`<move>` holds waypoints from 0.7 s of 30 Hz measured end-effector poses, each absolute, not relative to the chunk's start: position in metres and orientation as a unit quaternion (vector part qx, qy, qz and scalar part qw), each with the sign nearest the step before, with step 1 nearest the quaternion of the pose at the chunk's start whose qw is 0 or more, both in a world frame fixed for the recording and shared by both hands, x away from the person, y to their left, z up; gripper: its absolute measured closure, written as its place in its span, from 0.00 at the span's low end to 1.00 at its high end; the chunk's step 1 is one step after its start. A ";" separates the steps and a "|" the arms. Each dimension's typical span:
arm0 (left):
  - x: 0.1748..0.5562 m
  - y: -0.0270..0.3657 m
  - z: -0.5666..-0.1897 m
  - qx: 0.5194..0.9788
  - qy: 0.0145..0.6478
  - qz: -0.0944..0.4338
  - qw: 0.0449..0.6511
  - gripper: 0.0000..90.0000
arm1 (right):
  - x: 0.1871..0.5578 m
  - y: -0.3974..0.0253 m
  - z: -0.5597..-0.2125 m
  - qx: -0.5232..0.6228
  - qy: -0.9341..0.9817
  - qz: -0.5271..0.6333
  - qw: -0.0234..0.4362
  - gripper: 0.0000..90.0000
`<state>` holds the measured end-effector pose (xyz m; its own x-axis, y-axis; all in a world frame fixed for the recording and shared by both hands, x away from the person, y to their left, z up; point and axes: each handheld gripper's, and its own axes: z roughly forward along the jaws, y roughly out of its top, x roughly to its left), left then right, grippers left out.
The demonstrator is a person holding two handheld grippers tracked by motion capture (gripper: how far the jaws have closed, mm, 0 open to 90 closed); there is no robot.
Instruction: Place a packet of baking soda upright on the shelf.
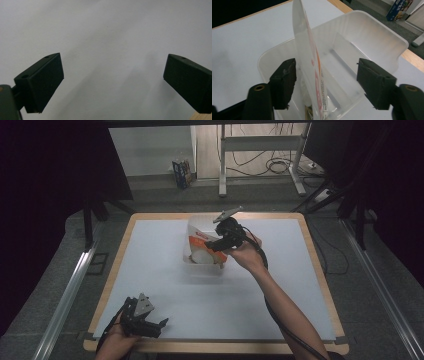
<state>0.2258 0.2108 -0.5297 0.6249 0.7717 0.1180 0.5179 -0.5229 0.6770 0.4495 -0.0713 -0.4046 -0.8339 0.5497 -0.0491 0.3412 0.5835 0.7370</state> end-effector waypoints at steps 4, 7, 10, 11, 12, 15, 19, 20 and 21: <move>0.226 0.211 -0.530 0.847 0.381 0.207 0.307 0.03 | 0.447 -0.074 -0.404 0.251 0.878 0.384 0.141 0.27; 0.226 0.211 -0.530 0.848 0.380 0.208 0.306 0.03 | 0.445 -0.076 -0.404 0.245 0.877 0.389 0.142 0.20; 0.226 0.211 -0.530 0.847 0.381 0.207 0.307 0.03 | 0.443 -0.078 -0.402 0.240 0.876 0.393 0.143 0.16; 0.226 0.211 -0.530 0.847 0.381 0.207 0.307 0.03 | 0.442 -0.079 -0.402 0.240 0.875 0.394 0.143 0.15; 0.226 0.211 -0.530 0.847 0.381 0.207 0.307 0.03 | 0.441 -0.080 -0.401 0.239 0.875 0.397 0.144 0.14; 0.226 0.211 -0.530 0.847 0.381 0.208 0.306 0.03 | 0.439 -0.083 -0.400 0.239 0.872 0.402 0.143 0.11; 0.226 0.211 -0.530 0.848 0.381 0.207 0.305 0.03 | 0.436 -0.086 -0.400 0.239 0.872 0.402 0.143 0.09; 0.226 0.211 -0.530 0.848 0.381 0.208 0.305 0.03 | 0.436 -0.087 -0.400 0.238 0.873 0.402 0.142 0.08; 0.226 0.211 -0.530 0.848 0.381 0.208 0.305 0.03 | 0.436 -0.087 -0.400 0.238 0.873 0.402 0.142 0.08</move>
